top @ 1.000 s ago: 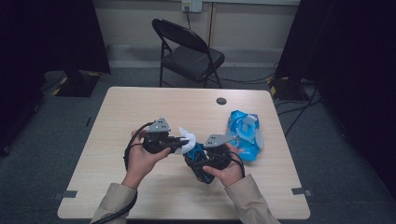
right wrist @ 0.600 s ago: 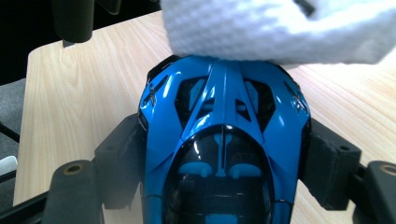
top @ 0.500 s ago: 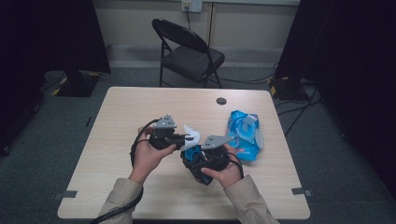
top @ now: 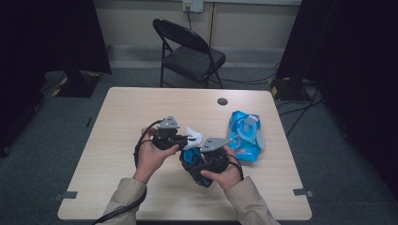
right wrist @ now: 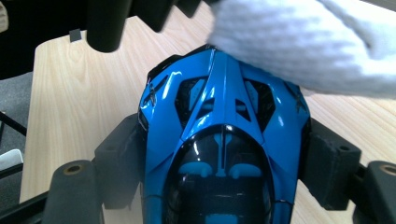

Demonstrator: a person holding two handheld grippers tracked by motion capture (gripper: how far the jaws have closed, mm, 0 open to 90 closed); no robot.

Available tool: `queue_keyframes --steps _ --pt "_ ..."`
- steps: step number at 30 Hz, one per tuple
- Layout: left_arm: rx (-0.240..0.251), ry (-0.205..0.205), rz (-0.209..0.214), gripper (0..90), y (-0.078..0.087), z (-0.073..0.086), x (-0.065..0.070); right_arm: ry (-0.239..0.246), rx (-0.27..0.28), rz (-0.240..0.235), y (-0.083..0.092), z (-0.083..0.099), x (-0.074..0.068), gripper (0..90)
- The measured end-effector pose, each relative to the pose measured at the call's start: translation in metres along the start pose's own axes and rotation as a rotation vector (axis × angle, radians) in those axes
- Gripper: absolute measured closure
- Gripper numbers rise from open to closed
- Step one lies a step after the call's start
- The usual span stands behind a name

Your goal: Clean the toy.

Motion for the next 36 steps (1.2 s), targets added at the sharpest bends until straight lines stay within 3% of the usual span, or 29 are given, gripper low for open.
queue_keyframes --steps 13,19,25,36 --pt "0.021 0.039 0.008 81.4 -0.004 0.003 -0.009 0.0 -0.001 0.0 0.0 0.001 0.001 25.0" --pt "0.024 0.064 -0.028 81.2 0.001 0.01 -0.021 0.002 0.006 -0.004 0.001 0.0 0.0 25.0" --pt "0.028 0.086 -0.041 81.3 0.01 0.02 -0.029 -0.004 0.013 0.001 0.004 -0.001 0.002 25.0" --pt "0.038 0.059 -0.031 81.3 0.039 0.024 -0.026 -0.039 0.024 0.033 0.01 0.0 0.015 25.0"
Point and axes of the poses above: each handheld gripper's, and its own axes: y roughly backward along the jaws, z roughly out of its underside, x roughly to its right, the point moved 9 cm from there along -y, roughly forward along the jaws, and after that the axes turned 3 degrees about -x, right-handed, at the moved point
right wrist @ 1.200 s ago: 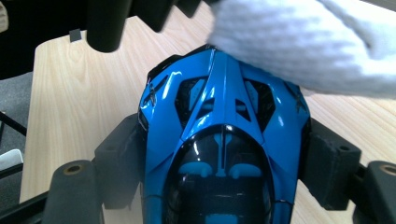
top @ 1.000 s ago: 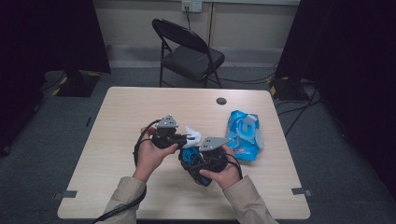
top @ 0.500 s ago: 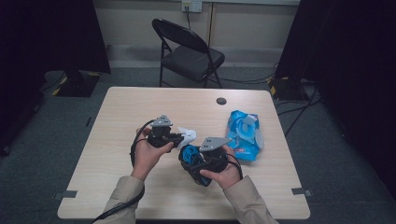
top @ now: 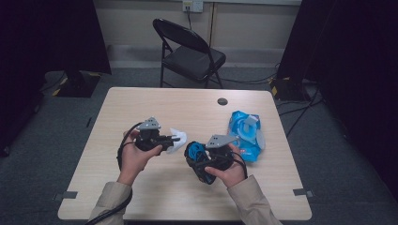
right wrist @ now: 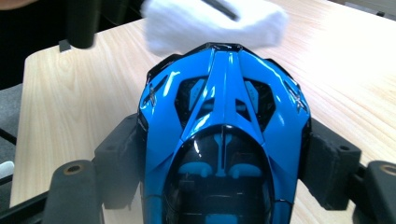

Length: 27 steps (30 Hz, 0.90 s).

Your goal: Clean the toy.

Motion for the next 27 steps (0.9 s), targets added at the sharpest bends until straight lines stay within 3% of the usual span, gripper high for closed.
queue_keyframes --steps 5,10,19,27 --pt "-0.001 -0.013 0.001 81.3 0.011 0.001 0.003 -0.017 -0.009 0.018 0.0 0.005 0.008 25.0" --pt "-0.001 -0.052 0.017 81.3 0.014 0.0 0.015 -0.028 -0.011 0.029 0.0 0.006 0.012 25.0" --pt "-0.013 -0.086 0.059 81.3 0.006 0.004 0.037 -0.033 -0.005 0.029 0.0 0.005 0.013 25.0" --pt "-0.039 -0.099 0.067 81.1 -0.005 0.006 0.044 -0.029 -0.008 0.022 -0.003 0.005 0.009 25.0"
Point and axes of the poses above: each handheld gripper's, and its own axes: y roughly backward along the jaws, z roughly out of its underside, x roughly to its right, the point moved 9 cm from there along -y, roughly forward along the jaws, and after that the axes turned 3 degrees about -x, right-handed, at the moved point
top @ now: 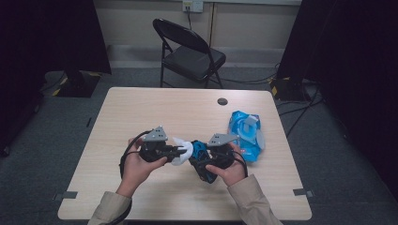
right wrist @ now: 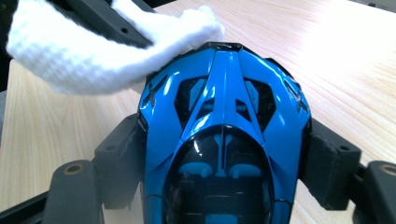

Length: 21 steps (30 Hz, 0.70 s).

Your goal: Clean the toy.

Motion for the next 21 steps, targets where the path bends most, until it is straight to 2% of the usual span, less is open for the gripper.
queue_keyframes --steps 6,9,21 --pt "0.008 -0.002 -0.016 81.2 0.0 -0.005 -0.002 0.001 -0.002 -0.003 0.0 0.0 0.0 25.0" --pt "0.02 0.005 -0.025 81.3 0.001 -0.009 -0.006 0.006 -0.002 -0.012 0.0 -0.001 -0.003 25.0" --pt "0.019 0.012 -0.043 81.3 -0.005 -0.024 -0.019 0.034 0.004 -0.043 -0.001 -0.005 -0.014 25.0"
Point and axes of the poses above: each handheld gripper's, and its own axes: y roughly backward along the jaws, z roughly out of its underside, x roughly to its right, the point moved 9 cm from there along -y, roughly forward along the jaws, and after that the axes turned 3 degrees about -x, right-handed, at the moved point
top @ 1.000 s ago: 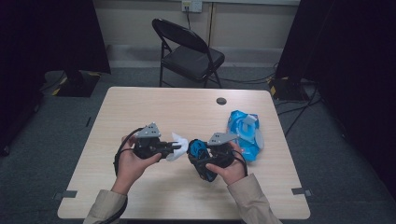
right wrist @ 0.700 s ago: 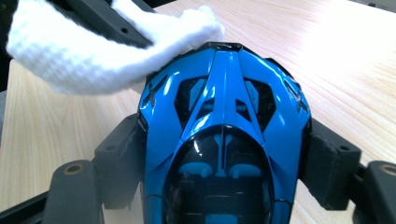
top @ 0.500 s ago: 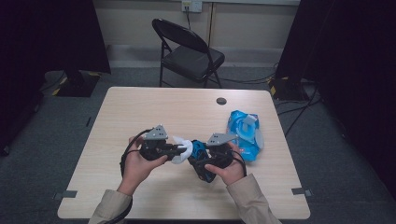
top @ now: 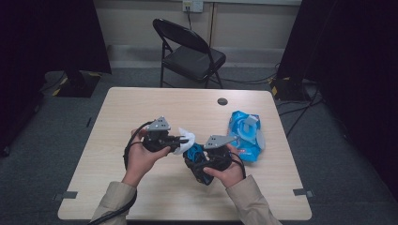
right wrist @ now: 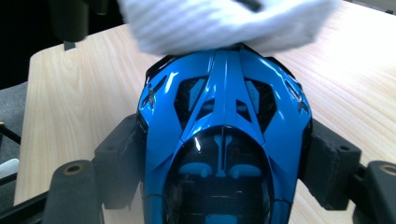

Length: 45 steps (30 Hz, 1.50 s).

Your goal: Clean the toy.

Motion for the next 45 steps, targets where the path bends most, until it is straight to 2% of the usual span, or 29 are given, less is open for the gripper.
queue_keyframes --steps 10,15,21,26,35,38,45 --pt "-0.011 -0.014 0.003 81.8 -0.011 -0.002 -0.004 0.015 0.006 -0.009 0.001 -0.003 -0.004 25.0" --pt "0.005 0.033 -0.003 81.6 -0.016 0.002 -0.012 0.015 0.016 -0.005 0.006 -0.006 -0.003 25.0" --pt "0.013 0.069 -0.008 81.6 -0.01 0.006 -0.017 0.014 0.029 0.003 0.009 -0.008 -0.001 25.0" --pt "0.018 0.074 0.028 81.6 -0.011 0.009 -0.01 -0.005 0.037 0.022 0.012 -0.007 0.006 25.0" --pt "0.006 0.078 0.067 81.7 -0.023 0.018 0.006 -0.012 0.056 0.038 0.013 -0.01 0.008 25.0" --pt "-0.006 0.059 0.069 82.0 -0.027 0.02 0.011 -0.019 0.058 0.042 0.014 -0.009 0.01 25.0" --pt "-0.006 0.067 0.081 82.2 -0.031 0.028 0.015 -0.031 0.062 0.033 0.013 -0.008 0.011 25.0"
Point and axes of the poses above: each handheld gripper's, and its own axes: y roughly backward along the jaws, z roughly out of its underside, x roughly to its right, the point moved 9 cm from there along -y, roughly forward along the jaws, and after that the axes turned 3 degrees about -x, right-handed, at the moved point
